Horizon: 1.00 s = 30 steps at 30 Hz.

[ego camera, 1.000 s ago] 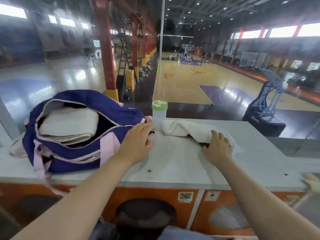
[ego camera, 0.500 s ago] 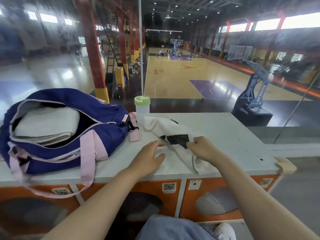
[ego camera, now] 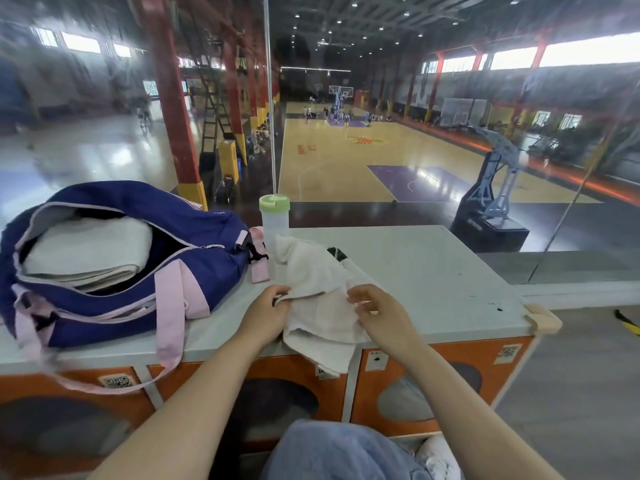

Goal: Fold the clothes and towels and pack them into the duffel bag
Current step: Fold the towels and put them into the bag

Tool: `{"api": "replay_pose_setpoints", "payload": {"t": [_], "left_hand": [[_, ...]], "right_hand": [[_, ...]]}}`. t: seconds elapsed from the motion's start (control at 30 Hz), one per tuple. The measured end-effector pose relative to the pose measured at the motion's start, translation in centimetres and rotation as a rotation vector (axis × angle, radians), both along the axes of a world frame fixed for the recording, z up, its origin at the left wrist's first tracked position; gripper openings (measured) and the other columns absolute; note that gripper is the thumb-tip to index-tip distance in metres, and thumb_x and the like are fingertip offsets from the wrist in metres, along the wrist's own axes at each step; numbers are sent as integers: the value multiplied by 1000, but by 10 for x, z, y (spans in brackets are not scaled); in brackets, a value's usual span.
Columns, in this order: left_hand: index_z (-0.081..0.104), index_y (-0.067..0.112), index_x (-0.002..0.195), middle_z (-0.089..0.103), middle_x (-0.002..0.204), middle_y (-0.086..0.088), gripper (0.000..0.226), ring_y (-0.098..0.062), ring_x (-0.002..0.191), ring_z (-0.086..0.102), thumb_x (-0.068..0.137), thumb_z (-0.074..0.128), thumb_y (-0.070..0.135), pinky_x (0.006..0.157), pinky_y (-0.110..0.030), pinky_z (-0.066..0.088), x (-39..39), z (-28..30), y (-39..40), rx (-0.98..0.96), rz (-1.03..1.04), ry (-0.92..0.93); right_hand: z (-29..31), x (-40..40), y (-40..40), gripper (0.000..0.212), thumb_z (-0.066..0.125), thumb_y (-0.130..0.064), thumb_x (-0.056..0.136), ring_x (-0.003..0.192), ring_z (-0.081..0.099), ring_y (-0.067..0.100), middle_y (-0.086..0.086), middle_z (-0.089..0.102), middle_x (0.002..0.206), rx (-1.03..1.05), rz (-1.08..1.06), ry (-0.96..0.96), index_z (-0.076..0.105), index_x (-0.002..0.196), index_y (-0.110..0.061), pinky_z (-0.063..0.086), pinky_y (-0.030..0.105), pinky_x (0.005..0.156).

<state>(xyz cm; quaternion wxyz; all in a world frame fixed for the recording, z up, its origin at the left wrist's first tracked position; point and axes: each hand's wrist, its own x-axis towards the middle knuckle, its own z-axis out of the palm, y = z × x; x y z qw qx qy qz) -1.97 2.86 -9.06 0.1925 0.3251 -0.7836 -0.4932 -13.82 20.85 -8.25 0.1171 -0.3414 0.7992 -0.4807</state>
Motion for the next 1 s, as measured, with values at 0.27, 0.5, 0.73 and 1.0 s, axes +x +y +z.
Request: {"api": "replay_pose_setpoints", "payload": {"t": [0.27,0.5,0.73,1.0], "left_hand": [[52,18,116,57,119,-4,26,-19,103,53,91,51,25,88,-35,45,0,4,-4,-47,102,-25],[31,27,148,48,142,1,67,-20,129,43,87,58,29,106,-38,39,-29,9,11,-643,-254,-56],[59,17,103,62,101,3,24,-21,90,57,100,37,27,76,-39,49,-42,0,2,-614,-36,-69],[54,24,120,58,109,9,25,-10,100,54,99,44,33,87,-32,44,-39,21,17,-45,24,300]], "right_hand": [[-9,10,0,91,65,-63,77,137,35,14,-10,30,153,323,208,135,21,151,-34,36,39,111],[-23,9,11,59,52,-13,88,130,43,15,-7,43,146,230,224,349,37,142,-32,39,30,104],[-39,-23,31,40,51,-19,87,117,51,22,-5,55,130,375,-143,608,56,126,-23,42,33,95],[-2,-19,20,48,47,0,85,68,59,-3,-14,60,109,126,-29,180,51,117,-35,51,18,58]]}}
